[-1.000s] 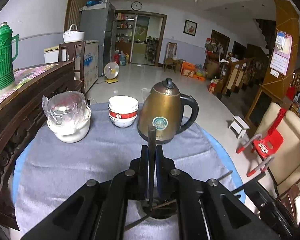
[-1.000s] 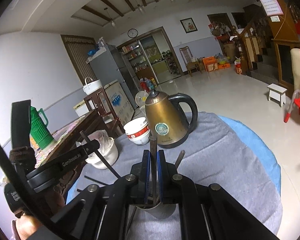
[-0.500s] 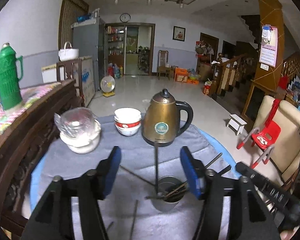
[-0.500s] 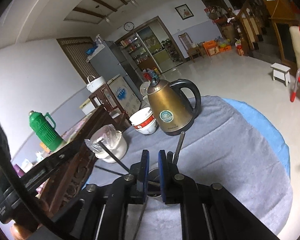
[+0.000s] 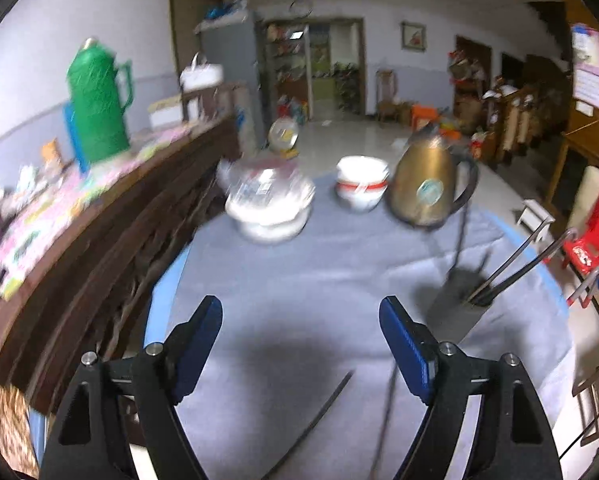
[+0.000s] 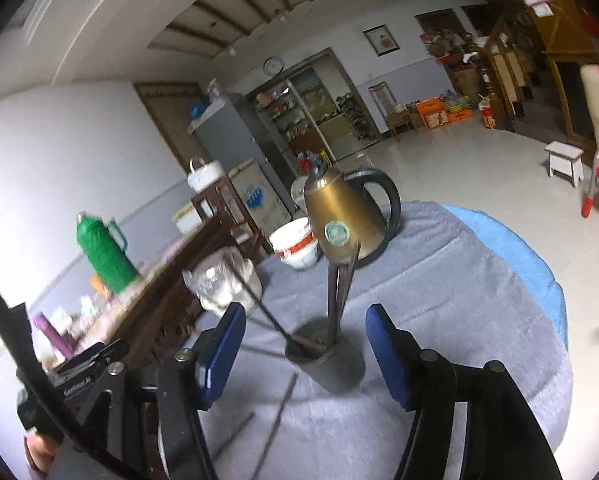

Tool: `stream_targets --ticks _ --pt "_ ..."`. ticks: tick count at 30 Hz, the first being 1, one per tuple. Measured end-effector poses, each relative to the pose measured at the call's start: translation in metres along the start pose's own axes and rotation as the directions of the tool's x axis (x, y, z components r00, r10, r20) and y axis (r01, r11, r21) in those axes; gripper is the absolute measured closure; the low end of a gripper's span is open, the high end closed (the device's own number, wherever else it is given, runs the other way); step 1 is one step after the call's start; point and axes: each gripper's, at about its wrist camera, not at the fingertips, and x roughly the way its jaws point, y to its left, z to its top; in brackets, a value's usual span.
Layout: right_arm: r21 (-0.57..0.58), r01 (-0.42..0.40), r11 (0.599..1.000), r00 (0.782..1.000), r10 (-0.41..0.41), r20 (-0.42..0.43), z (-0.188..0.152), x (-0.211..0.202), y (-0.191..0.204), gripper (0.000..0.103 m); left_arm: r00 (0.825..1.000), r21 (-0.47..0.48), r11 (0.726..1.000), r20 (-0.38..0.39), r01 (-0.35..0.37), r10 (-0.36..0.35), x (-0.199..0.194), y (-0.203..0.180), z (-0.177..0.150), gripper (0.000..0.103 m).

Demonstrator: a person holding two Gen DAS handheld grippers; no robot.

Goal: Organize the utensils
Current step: 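Move both open tools back down to the loose chopsticks on the cloth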

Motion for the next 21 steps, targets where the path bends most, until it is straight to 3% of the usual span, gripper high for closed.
stream_targets --ticks 2,7,21 --pt "-0.018 -0.006 1.0 0.999 0.005 -0.044 -0.012 0.006 0.004 0.054 0.998 -0.011 0.999 -0.046 -0.031 0.03 0.012 0.011 -0.016 0.022" --pt "-0.076 -0.002 0.997 0.988 -0.009 -0.152 -0.048 0.031 0.019 0.058 0.99 0.023 0.995 -0.101 -0.095 0.097 0.028 0.02 -0.049 0.022" --pt "-0.082 0.005 0.997 0.947 -0.031 -0.32 -0.095 0.074 0.038 0.057 0.988 0.051 0.99 -0.073 -0.132 0.136 0.027 0.022 -0.063 0.022"
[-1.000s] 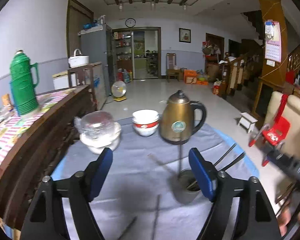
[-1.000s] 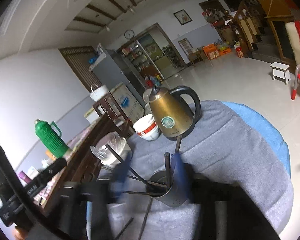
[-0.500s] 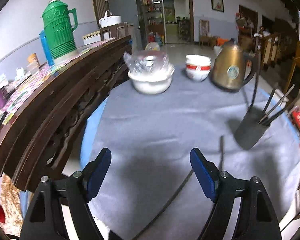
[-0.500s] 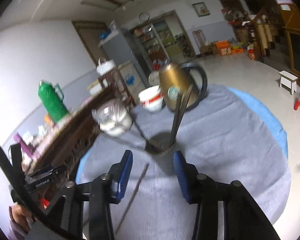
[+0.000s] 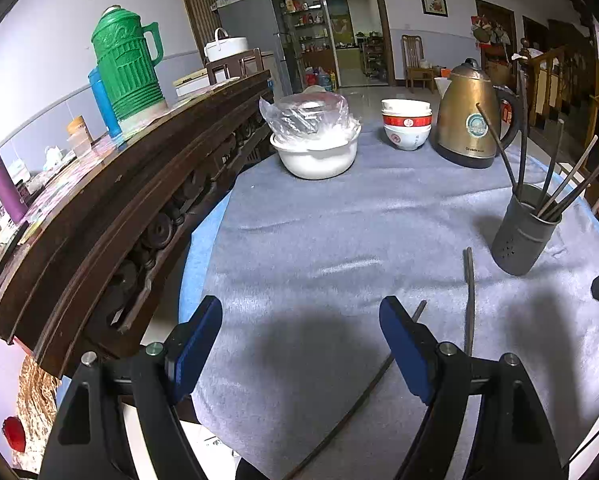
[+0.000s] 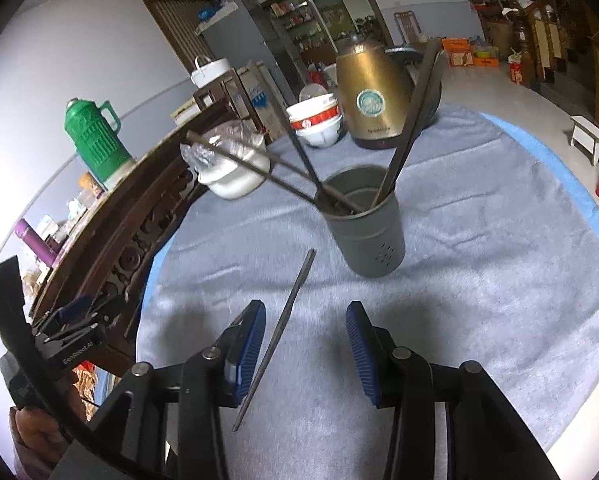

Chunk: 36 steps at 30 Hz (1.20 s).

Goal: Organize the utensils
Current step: 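Move both open tools back down to the loose chopsticks on the cloth, then grasp a dark chopstick with the left tool while the right tool grasps another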

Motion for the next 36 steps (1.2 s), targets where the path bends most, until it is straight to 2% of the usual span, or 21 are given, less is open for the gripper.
stream_targets --ticks 8,12,16,19,27,28,31,33,35,36 --pt "-0.028 0.016 0.999 0.997 -0.018 -0.08 -0.012 0.024 0.016 0.057 0.999 -0.012 1.0 -0.039 0.005 -0.005 0.013 0.005 -0.008 0.022" --pt "-0.035 0.015 0.999 0.988 -0.02 -0.15 -0.023 0.043 0.025 0.057 0.993 -0.027 0.999 -0.104 0.046 -0.048 0.03 0.008 -0.019 0.022" --pt "-0.056 0.025 0.998 0.971 -0.037 -0.236 -0.037 0.071 0.036 0.057 0.979 -0.04 0.997 -0.19 0.067 -0.073 0.052 0.013 -0.036 0.022" --pt "-0.074 0.031 0.997 0.957 -0.051 -0.287 -0.046 0.091 0.044 0.057 0.958 -0.051 0.993 -0.263 0.104 -0.114 0.066 0.017 -0.052 0.022" --pt "-0.123 0.05 0.991 0.924 -0.093 -0.37 -0.057 0.129 0.069 0.058 0.932 -0.031 0.988 -0.33 0.15 -0.152 0.076 0.018 -0.076 0.022" --pt "-0.129 0.057 0.99 0.921 -0.102 -0.375 -0.057 0.132 0.07 0.061 0.93 -0.031 0.988 -0.333 0.154 -0.155 0.076 0.019 -0.077 0.023" --pt "-0.178 0.084 0.98 0.917 -0.146 -0.372 -0.061 0.138 0.076 0.063 0.918 -0.028 0.982 -0.35 0.186 -0.184 0.078 0.016 -0.081 0.03" --pt "-0.226 0.097 0.969 0.914 -0.176 -0.364 -0.063 0.14 0.082 0.067 0.903 -0.039 0.975 -0.371 0.217 -0.216 0.081 0.013 -0.085 0.041" --pt "-0.283 0.111 0.953 0.914 -0.21 -0.347 -0.067 0.141 0.086 0.08 0.887 -0.058 0.969 -0.394 0.24 -0.243 0.085 0.011 -0.089 0.048" --pt "-0.295 0.106 0.95 0.915 -0.209 -0.345 -0.067 0.141 0.086 0.082 0.893 -0.053 0.97 -0.382 0.237 -0.239 0.084 0.01 -0.089 0.05"
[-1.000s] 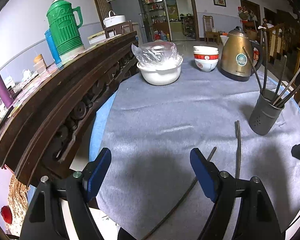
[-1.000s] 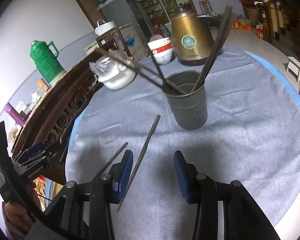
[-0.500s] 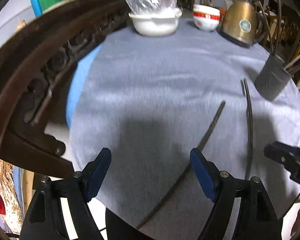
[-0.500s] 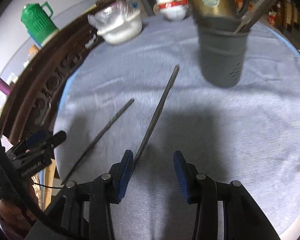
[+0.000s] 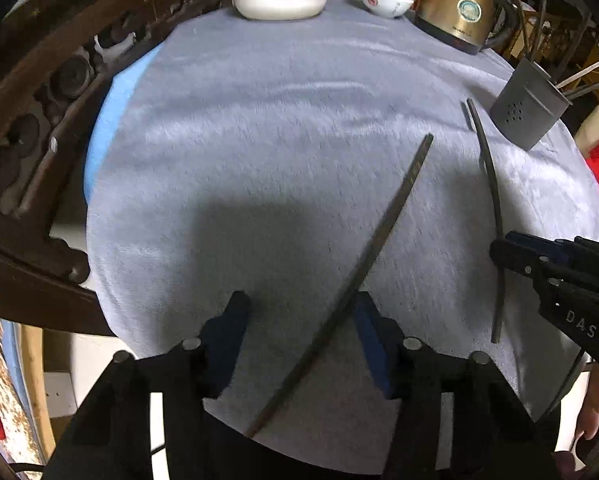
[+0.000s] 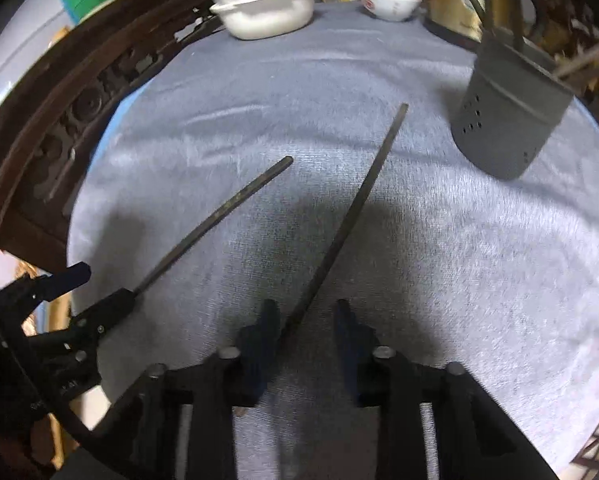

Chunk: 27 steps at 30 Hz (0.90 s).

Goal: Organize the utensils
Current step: 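Grasp a dark chopstick with the left tool while the right tool grasps another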

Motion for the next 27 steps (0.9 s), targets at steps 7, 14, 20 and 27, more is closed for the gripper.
stream_targets --ticks 7,14,20,27 --pt "-0.022 -0.007 1.0 1.0 0.007 -0.009 -0.008 -0.007 -0.015 0.092 0.994 -0.023 0.994 -0.031 0.107 -0.107 0.0 -0.011 0.007 0.077" --pt "0.041 -0.014 0.999 0.999 0.015 -0.028 -0.023 -0.018 -0.055 0.093 0.978 -0.064 0.979 -0.067 0.192 -0.196 0.006 -0.031 0.016 0.091" --pt "0.126 -0.042 0.991 0.998 0.048 -0.049 -0.039 -0.028 -0.093 0.093 0.953 -0.139 0.951 -0.095 0.275 -0.289 0.015 -0.053 0.025 0.092" --pt "0.175 -0.142 0.974 0.985 0.156 -0.067 -0.055 -0.037 -0.109 0.092 0.937 -0.183 0.932 -0.105 0.311 -0.333 0.02 -0.064 0.03 0.092"
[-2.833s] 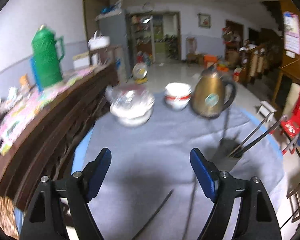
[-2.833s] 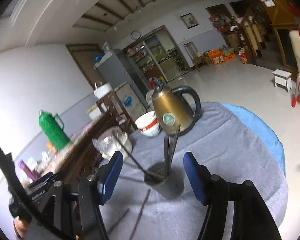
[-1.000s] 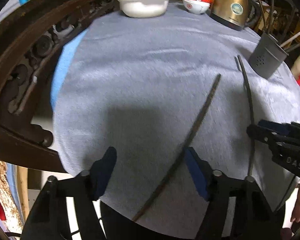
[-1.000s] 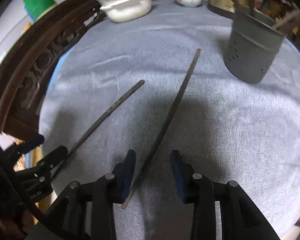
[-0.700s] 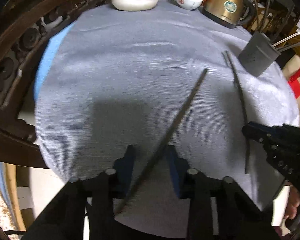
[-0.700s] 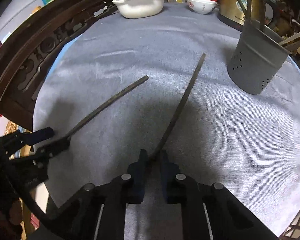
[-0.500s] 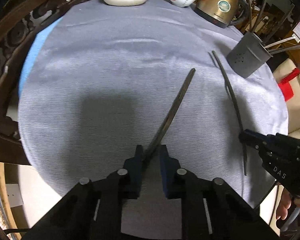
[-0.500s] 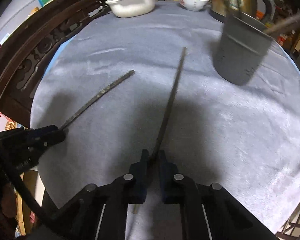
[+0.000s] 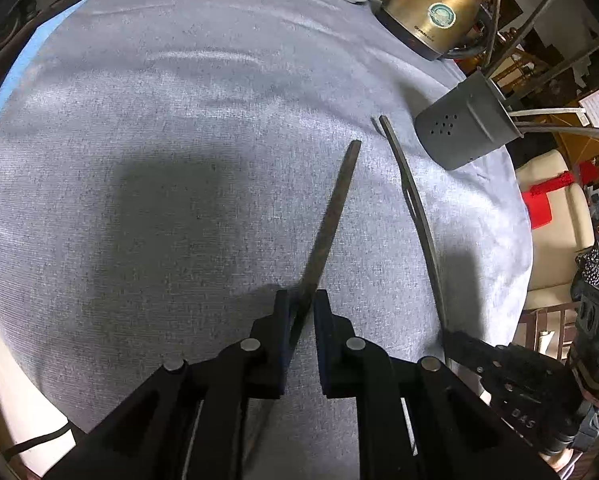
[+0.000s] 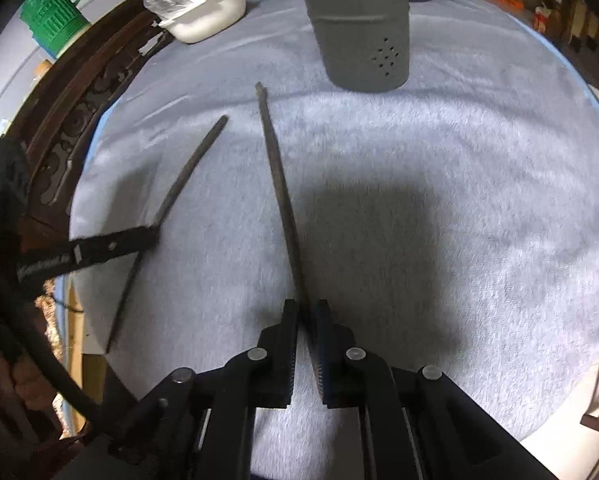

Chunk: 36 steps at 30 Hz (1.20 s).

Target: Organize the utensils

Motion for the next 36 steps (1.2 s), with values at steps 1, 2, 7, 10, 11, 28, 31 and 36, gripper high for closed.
stream_targets --ticks 1,2,7,10,11,28,31,36 --pt "0.008 -0.02 1.0 1.0 0.02 0.007 0.0 -0.003 -0.001 0.091 1.0 0.001 1.0 0.001 -0.002 0.002 -0.001 0.001 -0.001 0.091" --pt "0.014 -0.04 0.999 0.999 0.04 0.017 0.002 -0.005 -0.002 0.091 1.0 0.007 1.0 0.002 -0.004 0.004 -0.001 0.0 -0.001 0.09" --pt "0.033 -0.061 0.998 0.994 0.058 0.094 0.023 -0.014 -0.005 0.088 0.999 0.071 0.996 0.024 -0.046 0.044 0.001 -0.014 0.002 0.078" --pt "0.045 -0.059 0.997 0.992 0.054 0.113 0.039 -0.01 -0.002 0.087 0.997 0.081 0.994 0.041 -0.07 0.067 0.005 -0.02 0.011 0.077" --pt "0.048 -0.049 0.998 0.992 0.043 0.118 0.043 -0.008 -0.003 0.087 0.996 0.082 0.994 0.05 -0.073 0.069 0.005 -0.019 0.013 0.077" --pt "0.106 -0.085 0.991 0.983 0.066 0.17 0.07 0.001 -0.011 0.087 0.996 0.003 0.999 0.087 -0.037 0.036 0.001 -0.008 0.047 0.098" --pt "0.114 -0.077 0.99 0.983 0.056 0.175 0.07 0.001 -0.013 0.082 0.996 0.046 0.997 0.069 -0.063 0.059 0.007 -0.022 0.047 0.088" --pt "0.153 -0.098 0.983 0.979 0.068 0.191 0.062 -0.001 -0.025 0.072 0.993 0.082 0.992 0.074 -0.097 0.091 0.018 -0.035 0.049 0.074"
